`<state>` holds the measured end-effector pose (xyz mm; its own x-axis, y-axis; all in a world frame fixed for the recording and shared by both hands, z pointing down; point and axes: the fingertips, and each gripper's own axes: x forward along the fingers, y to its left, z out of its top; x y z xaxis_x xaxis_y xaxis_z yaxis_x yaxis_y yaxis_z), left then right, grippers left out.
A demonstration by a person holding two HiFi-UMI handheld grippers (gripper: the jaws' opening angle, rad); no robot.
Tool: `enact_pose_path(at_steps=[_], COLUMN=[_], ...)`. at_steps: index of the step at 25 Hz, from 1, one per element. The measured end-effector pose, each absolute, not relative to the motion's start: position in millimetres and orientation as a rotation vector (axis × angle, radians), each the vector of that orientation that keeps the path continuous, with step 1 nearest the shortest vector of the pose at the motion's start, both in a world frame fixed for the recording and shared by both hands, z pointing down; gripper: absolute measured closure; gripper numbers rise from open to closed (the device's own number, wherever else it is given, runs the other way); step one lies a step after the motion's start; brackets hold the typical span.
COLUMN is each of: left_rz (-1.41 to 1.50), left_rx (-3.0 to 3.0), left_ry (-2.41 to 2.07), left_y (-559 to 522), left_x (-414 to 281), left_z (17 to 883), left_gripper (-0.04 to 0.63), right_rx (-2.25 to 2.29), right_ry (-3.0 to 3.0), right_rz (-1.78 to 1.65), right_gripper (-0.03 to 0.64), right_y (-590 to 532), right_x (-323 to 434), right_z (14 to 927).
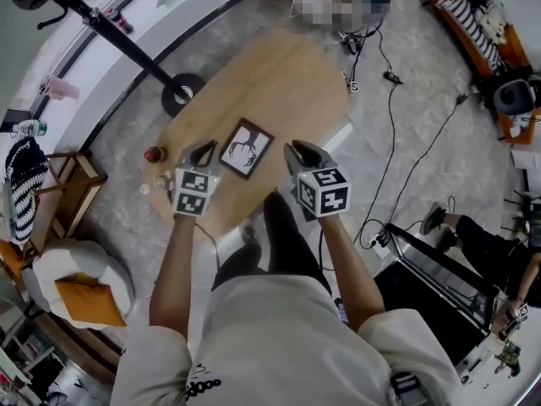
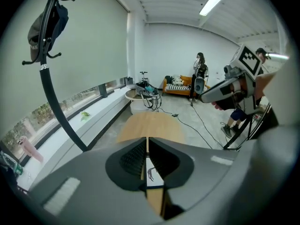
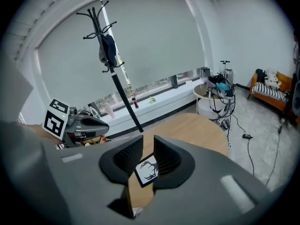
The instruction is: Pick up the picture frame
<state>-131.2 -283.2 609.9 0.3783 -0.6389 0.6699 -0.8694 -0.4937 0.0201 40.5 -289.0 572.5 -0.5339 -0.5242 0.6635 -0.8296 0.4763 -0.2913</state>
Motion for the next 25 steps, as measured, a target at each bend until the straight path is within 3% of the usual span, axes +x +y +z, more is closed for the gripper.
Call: enact_pose_path(at_steps=[7, 25], left_rz=[0.923, 1.015], left_rx=[2.164, 2.054], left_ry=[-1.25, -1.08], left_y=[-297, -289], left_x=[-139, -148], left_z=[689, 853], left_gripper=[0.528, 0.506], right_rx=[1.115, 1.164], right_ry=[-2.134, -1.864], right_rz=[1.003, 1.309], right_gripper=[0.509, 0.474], right_y=[-301, -303], right_x=[33, 29], right_z=[651, 851])
